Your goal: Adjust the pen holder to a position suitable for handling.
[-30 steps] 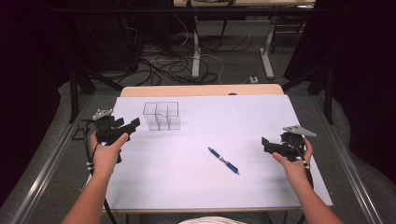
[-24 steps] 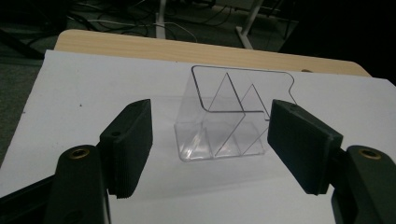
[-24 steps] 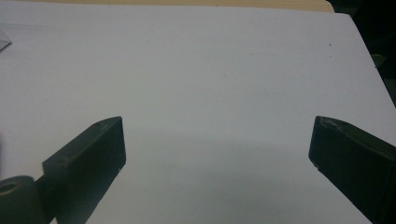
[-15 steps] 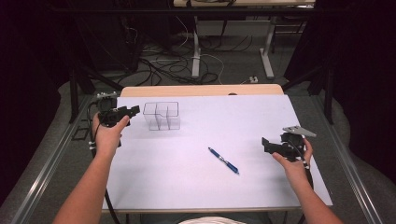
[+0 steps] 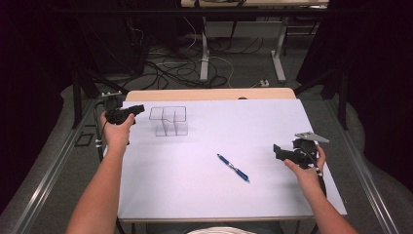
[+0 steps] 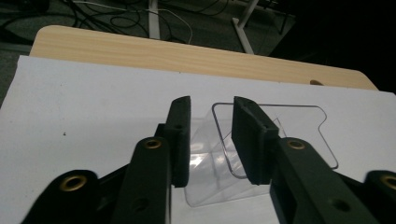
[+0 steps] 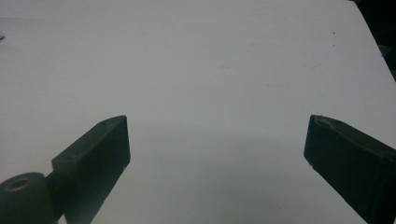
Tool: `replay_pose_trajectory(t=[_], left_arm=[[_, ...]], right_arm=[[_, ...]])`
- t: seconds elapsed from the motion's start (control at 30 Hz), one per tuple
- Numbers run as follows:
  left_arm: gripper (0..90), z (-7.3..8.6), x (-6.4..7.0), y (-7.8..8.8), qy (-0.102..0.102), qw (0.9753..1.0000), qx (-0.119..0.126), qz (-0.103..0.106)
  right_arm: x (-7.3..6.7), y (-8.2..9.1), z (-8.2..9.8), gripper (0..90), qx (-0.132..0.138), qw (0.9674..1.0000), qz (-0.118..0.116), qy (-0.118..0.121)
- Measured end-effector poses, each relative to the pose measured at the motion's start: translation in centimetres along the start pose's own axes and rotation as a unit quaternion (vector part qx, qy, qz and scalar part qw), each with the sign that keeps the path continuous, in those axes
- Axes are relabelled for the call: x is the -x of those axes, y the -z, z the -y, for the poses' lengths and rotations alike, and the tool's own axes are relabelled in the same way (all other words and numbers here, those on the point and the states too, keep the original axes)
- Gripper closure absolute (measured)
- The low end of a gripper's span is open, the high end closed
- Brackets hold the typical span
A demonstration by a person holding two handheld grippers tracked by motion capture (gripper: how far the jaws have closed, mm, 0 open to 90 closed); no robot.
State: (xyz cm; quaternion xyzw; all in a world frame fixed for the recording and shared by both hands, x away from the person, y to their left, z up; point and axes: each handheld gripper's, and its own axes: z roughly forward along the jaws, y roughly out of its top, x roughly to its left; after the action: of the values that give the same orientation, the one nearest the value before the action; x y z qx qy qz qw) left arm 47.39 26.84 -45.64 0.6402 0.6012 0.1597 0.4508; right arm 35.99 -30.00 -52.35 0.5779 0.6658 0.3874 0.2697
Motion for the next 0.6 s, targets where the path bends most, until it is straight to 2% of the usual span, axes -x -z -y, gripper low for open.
replay_pose_trajectory(t=[0.03,0.07,0.2,0.23,0.4,0.43,0.53,0.6], left_arm=[[70.4,0.1,-0.1,-0.5,-0.016,0.9999,0.001,-0.004],[71.7,0.0,-0.2,-0.7,-0.024,0.9997,-0.007,-0.005],[78.0,0.3,-0.2,-1.5,-0.036,0.9993,-0.003,-0.007],[80.3,0.4,-0.2,-1.9,-0.048,0.9987,-0.014,-0.013],[89.6,0.6,-0.1,-2.8,-0.058,0.9980,-0.021,-0.015],[89.8,0.7,0.0,-3.4,-0.068,0.9973,-0.026,-0.012],[90.0,0.9,0.2,-3.9,-0.077,0.9963,-0.035,-0.014],[90.0,1.1,0.3,-4.5,-0.094,0.9941,-0.049,-0.021]], right_arm=[[0.0,-0.1,0.0,6.8,0.000,1.0000,0.000,0.000],[0.0,-0.1,0.1,6.9,-0.001,1.0000,0.000,-0.001],[0.0,-0.3,0.1,7.0,-0.005,1.0000,-0.001,0.000],[-0.1,-0.3,0.1,7.1,-0.006,1.0000,-0.001,-0.001],[-0.3,-0.5,0.2,7.3,-0.011,0.9999,-0.003,0.000],[-0.3,-0.6,0.2,7.3,-0.011,0.9999,-0.004,0.005],[-0.4,-0.6,0.3,7.4,-0.011,0.9999,-0.004,0.006],[-0.4,-0.6,0.3,7.8,-0.012,0.9999,-0.005,0.007]])
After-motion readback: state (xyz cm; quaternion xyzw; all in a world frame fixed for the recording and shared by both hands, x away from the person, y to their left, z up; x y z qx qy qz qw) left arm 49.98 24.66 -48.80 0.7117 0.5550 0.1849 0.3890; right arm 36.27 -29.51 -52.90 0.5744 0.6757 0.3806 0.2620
